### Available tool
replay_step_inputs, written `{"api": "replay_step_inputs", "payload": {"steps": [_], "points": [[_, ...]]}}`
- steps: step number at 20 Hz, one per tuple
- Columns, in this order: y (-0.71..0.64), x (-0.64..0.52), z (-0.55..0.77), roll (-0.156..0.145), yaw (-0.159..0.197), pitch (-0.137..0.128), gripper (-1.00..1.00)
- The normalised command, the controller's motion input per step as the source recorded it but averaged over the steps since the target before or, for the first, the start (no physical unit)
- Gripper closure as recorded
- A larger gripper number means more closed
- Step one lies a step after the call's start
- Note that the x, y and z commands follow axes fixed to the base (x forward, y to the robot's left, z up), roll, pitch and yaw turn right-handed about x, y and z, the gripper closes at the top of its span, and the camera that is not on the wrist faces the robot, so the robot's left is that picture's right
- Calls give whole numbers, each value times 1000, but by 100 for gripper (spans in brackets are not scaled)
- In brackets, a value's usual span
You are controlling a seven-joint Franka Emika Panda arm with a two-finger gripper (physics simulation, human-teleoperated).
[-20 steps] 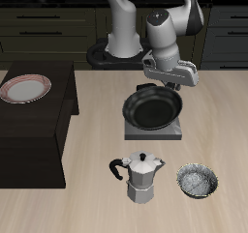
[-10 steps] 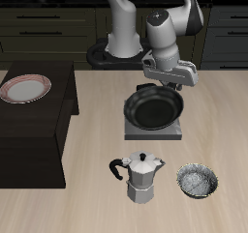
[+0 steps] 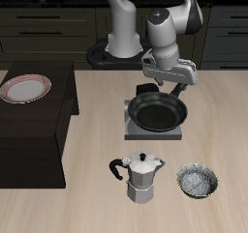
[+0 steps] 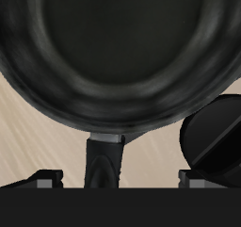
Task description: Place the frypan on the stove
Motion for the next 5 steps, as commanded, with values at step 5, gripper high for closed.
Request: {"api": "replay_step_inputs", "payload": {"steps": [5], "points": [[1,-21,64,-9,28,-6,-100]]}}
